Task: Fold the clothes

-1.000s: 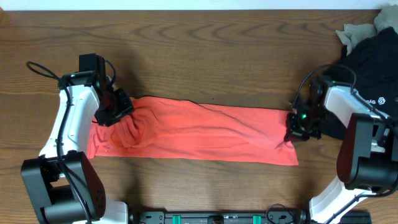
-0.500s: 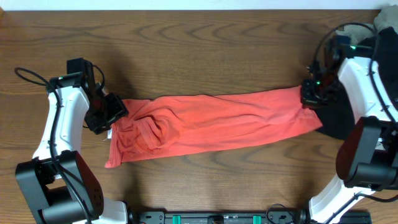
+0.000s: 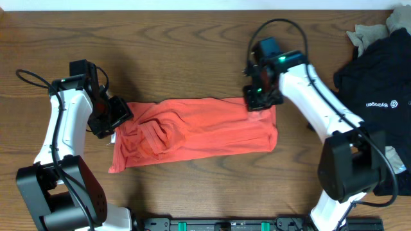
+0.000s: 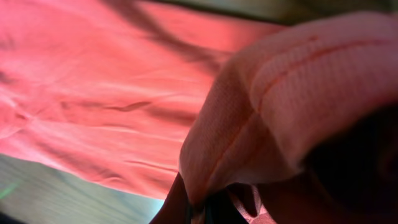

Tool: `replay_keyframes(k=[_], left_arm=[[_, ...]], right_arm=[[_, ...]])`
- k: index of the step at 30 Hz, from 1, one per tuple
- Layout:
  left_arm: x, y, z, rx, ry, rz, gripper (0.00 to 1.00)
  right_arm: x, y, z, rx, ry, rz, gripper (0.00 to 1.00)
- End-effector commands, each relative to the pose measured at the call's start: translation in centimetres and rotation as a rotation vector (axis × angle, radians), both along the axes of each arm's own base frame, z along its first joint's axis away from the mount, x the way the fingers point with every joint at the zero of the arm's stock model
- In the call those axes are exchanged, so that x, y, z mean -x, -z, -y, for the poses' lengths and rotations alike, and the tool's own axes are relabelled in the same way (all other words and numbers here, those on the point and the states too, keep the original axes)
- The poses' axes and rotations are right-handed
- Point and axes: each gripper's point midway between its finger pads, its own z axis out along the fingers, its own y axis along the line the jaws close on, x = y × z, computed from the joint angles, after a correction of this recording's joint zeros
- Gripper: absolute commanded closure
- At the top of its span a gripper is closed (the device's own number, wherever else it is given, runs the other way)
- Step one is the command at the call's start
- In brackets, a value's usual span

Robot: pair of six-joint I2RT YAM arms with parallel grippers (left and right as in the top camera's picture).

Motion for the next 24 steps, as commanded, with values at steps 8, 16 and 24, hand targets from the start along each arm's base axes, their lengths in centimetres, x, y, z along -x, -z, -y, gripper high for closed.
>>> replay_keyframes(k=[8, 16, 24], left_arm=[[-0.7, -1.1, -0.2, -0.013, 0.009, 0.039, 0.33], [-0.7, -1.1, -0.2, -0.014, 0.009, 0.039, 0.33], [-0.7, -1.1, -0.2, -0.014, 0.009, 0.039, 0.33]], right_arm=[[2.8, 2.4, -5.2, 0.012, -0.08, -0.074, 0.99], [4.7, 2.3, -8.7, -0.054, -0.158, -0.089, 0.99], [5.9, 2.1, -10.9, -0.084, -0.23, -0.08, 0.86]])
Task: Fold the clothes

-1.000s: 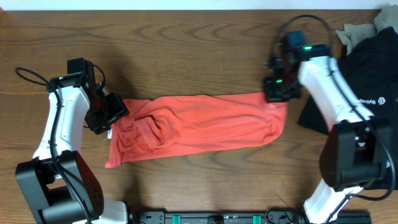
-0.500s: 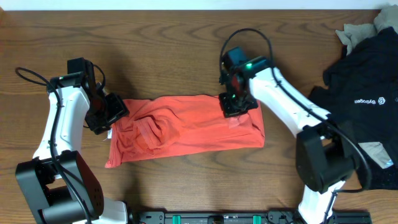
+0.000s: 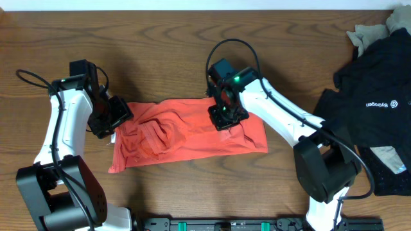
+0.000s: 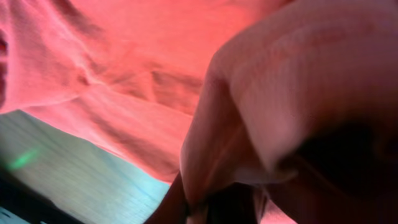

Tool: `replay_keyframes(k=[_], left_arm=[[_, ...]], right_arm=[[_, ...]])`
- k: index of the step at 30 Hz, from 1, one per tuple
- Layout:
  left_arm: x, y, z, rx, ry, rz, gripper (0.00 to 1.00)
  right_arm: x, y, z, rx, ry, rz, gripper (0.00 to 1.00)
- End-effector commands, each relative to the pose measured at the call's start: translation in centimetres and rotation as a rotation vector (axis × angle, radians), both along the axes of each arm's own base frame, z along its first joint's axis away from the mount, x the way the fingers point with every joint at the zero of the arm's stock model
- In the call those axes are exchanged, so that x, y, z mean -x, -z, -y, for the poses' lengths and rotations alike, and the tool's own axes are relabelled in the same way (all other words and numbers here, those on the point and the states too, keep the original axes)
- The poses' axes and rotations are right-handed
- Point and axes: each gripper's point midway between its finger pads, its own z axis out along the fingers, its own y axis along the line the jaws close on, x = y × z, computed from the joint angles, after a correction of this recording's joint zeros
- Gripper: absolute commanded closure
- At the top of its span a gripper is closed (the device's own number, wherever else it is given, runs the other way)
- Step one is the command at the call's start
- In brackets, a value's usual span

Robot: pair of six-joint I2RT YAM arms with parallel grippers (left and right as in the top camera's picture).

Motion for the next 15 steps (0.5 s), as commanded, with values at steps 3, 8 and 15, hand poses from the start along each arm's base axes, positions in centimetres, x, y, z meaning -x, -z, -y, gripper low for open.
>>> replay_keyframes(k=[3, 8, 15], left_arm=[[-0.7, -1.1, -0.2, -0.014, 0.01, 0.039, 0.33], [-0.7, -1.1, -0.2, -0.014, 0.01, 0.039, 0.32], [-0.7, -1.1, -0.2, -0.014, 0.01, 0.039, 0.32]], right_arm=[[1.6, -0.5, -2.3, -0.067, -0.079, -0.025, 0.66], [1.4, -0.4, -1.4, -0.018, -0.107, -0.003, 0.79], [-2.9, -1.4, 5.6, 0.268, 0.133, 0.11, 0.8]])
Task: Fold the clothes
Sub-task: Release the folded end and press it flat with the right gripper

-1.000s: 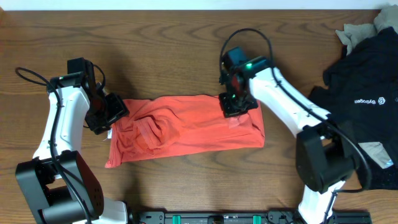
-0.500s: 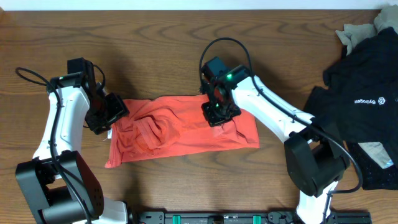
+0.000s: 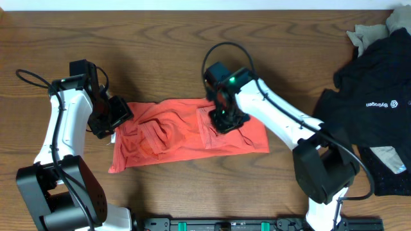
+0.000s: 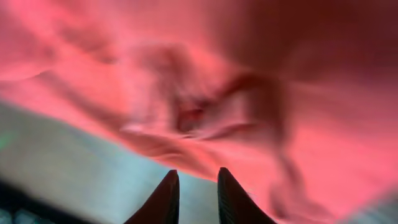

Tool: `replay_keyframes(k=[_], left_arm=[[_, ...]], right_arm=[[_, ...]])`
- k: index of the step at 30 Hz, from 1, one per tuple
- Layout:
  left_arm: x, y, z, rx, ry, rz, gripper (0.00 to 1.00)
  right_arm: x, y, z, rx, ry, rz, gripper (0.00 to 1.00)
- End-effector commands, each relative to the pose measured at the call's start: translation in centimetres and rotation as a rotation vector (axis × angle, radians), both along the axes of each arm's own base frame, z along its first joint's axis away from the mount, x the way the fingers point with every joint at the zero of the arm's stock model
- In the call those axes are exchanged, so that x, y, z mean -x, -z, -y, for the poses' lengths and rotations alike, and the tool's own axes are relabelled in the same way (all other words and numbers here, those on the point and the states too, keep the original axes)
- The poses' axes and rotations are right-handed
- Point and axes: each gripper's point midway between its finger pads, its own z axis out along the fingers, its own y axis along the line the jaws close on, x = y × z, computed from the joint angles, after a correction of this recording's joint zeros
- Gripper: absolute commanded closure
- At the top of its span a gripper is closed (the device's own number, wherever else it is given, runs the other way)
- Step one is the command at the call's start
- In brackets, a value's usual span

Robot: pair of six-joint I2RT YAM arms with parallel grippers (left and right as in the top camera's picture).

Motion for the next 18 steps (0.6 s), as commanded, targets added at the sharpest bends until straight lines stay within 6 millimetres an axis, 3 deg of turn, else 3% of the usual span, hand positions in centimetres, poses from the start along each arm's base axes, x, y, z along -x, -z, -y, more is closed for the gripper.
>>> replay_keyframes(k=[1, 6, 9, 14, 18], left_arm=[[-0.7, -1.1, -0.2, -0.014, 0.01, 0.039, 0.32], [-0.7, -1.1, -0.2, -0.014, 0.01, 0.039, 0.32], [-0.7, -1.1, -0.2, -0.014, 0.01, 0.039, 0.32], [-0.7, -1.1, -0.2, -0.014, 0.01, 0.038, 0.32], [-0.7, -1.1, -0.2, -0.014, 0.01, 0.039, 0.32]], right_arm=[[-4.0, -0.8, 4.3, 0.155, 0.164, 0.13, 0.81], [-4.0, 0.7, 5.8, 0.164, 0.208, 0.1, 0.82], [-3.0, 2.3, 5.6, 0.144, 0.206, 0.065, 0.82], [0.1, 3.9, 2.9, 0.012, 0.144, -0.055, 0.82], [3.6, 3.4, -0.7, -0.147, -0.033, -0.163, 0.83]])
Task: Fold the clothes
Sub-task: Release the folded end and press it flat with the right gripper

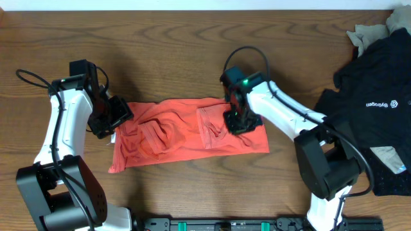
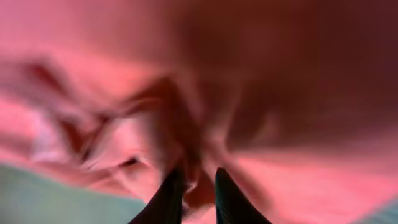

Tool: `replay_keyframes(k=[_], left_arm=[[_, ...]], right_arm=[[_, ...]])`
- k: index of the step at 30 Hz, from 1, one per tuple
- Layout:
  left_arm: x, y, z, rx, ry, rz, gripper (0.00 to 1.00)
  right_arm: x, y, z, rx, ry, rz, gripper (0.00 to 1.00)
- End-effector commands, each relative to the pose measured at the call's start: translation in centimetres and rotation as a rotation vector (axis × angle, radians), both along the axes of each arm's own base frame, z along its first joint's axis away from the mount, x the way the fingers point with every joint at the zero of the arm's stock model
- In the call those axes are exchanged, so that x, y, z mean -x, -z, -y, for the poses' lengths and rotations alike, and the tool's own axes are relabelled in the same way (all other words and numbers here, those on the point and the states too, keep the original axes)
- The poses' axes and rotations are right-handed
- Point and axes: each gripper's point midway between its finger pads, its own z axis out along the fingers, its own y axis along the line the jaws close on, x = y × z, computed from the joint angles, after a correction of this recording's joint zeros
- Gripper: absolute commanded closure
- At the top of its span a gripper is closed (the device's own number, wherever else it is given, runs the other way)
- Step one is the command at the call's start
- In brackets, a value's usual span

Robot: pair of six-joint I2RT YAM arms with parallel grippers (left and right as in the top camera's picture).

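A red-orange garment (image 1: 173, 131) lies stretched left to right on the wooden table, its right end doubled over into a small flap (image 1: 210, 125). My right gripper (image 1: 239, 120) hovers low over the garment's right part, just right of that flap. In the right wrist view its gripper (image 2: 198, 186) is open, the two dark fingers slightly apart, with blurred red cloth (image 2: 280, 74) close beneath them. My left gripper (image 1: 114, 117) sits at the garment's upper left corner. Its fingers are hidden from above.
A black garment with white print (image 1: 372, 96) is heaped at the right edge, with a grey cloth (image 1: 369, 32) behind it. A black rail (image 1: 225, 224) runs along the table's front edge.
My right gripper, still open, has shifted to the right, from over the folded flap to just beside it. The flap stays lying on the garment. The left arm has not moved.
My right gripper was first shut on the garment's upper right corner. Then it held that corner over the garment's middle, shortening the right end. Then it was open with the flap lying there, and now stands further right. The left gripper has stayed at the left corner.
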Motion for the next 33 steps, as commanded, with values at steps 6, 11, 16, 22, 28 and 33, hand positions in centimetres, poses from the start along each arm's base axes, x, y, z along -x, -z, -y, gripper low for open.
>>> replay_keyframes(k=[6, 11, 16, 22, 28, 33], left_arm=[[-0.7, -1.1, -0.2, -0.014, 0.01, 0.038, 0.32], [-0.7, -1.1, -0.2, -0.014, 0.01, 0.038, 0.32], [-0.7, -1.1, -0.2, -0.014, 0.01, 0.037, 0.22], [0.6, 0.0, -1.9, -0.116, 0.015, -0.016, 0.14], [0.7, 1.3, -2.4, -0.148, 0.091, -0.025, 0.1], [0.8, 3.2, -1.6, -0.087, 0.179, -0.068, 0.1]], right_arm=[[6.2, -2.6, -8.3, -0.447, -0.388, -0.143, 0.83], [3.9, -1.7, -7.4, -0.343, -0.294, -0.07, 0.82], [1.0, -2.7, -4.5, -0.201, -0.197, -0.005, 0.82], [-3.3, -6.0, 1.7, 0.041, 0.015, 0.131, 0.78], [-4.3, -6.7, 4.9, 0.072, 0.131, 0.122, 0.75], [-4.3, -6.6, 5.4, 0.076, 0.143, 0.117, 0.75]])
